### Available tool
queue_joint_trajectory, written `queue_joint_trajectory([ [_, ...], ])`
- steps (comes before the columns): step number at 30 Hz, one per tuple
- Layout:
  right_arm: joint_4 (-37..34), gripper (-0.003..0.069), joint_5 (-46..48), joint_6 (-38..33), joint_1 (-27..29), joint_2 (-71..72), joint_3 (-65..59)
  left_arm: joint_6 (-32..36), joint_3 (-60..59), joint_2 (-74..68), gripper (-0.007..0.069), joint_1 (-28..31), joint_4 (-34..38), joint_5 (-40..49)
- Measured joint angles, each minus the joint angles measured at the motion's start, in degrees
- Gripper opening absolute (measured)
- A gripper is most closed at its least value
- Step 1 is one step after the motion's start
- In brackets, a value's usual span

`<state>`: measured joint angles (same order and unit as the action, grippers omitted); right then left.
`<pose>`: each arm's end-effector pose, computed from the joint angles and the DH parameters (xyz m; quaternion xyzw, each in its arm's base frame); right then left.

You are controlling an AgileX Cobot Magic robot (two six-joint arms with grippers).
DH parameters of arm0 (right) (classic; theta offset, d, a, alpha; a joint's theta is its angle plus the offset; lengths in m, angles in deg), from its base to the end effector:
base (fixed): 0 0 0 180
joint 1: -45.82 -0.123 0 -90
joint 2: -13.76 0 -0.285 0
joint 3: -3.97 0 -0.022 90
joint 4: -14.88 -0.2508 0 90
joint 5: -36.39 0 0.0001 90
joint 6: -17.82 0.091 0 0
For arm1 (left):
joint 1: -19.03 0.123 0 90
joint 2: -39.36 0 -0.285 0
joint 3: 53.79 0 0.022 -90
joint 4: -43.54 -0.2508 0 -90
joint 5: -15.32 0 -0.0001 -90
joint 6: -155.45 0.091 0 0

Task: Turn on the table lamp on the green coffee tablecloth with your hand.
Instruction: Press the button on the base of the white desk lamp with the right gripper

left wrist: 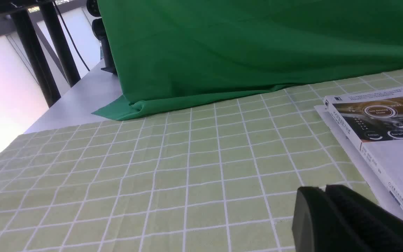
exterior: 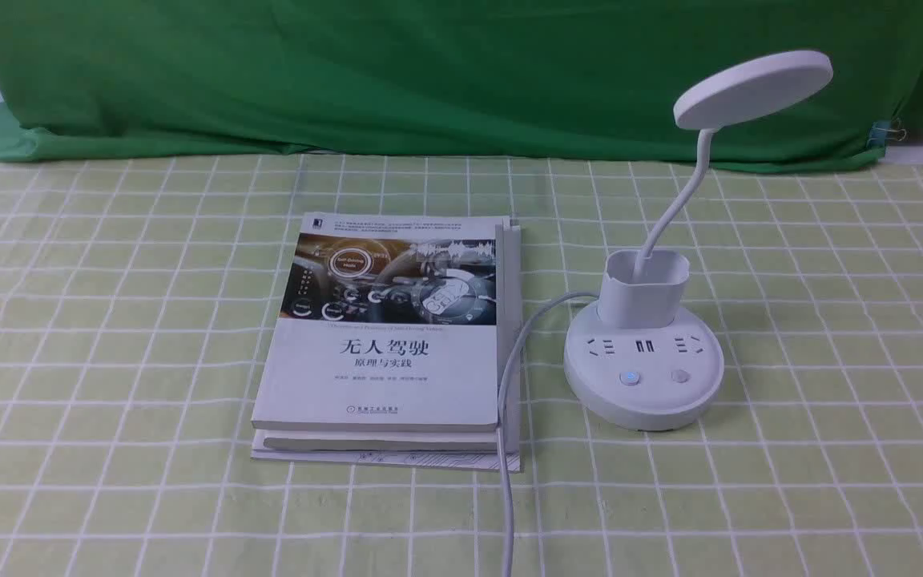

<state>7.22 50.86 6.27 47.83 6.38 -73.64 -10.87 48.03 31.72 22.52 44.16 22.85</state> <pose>0.0551 0.0011 0.1886 -0.0249 0.7619 -0.0220 0.6469 0.0568 0.0033 0.1957 0.0612 0.7249 0.0983 0.6791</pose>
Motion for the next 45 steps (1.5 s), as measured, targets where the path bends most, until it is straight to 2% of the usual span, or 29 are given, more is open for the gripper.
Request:
queue_joint_trajectory([
  [40,0.0,0.0239,-1.02,0.24,0.0,0.0,0.0,0.0,0.0,0.0,0.0019,0.0,0.0,0.0],
  [43,-1.68,0.0239,-4.96,6.02,0.0,0.0,0.0,0.0,0.0,0.0,0.0019,0.0,0.0,0.0],
  [45,-3.73,0.0239,-11.17,18.96,0.0,0.0,0.0,0.0,0.0,0.0,0.0019,0.0,0.0,0.0],
])
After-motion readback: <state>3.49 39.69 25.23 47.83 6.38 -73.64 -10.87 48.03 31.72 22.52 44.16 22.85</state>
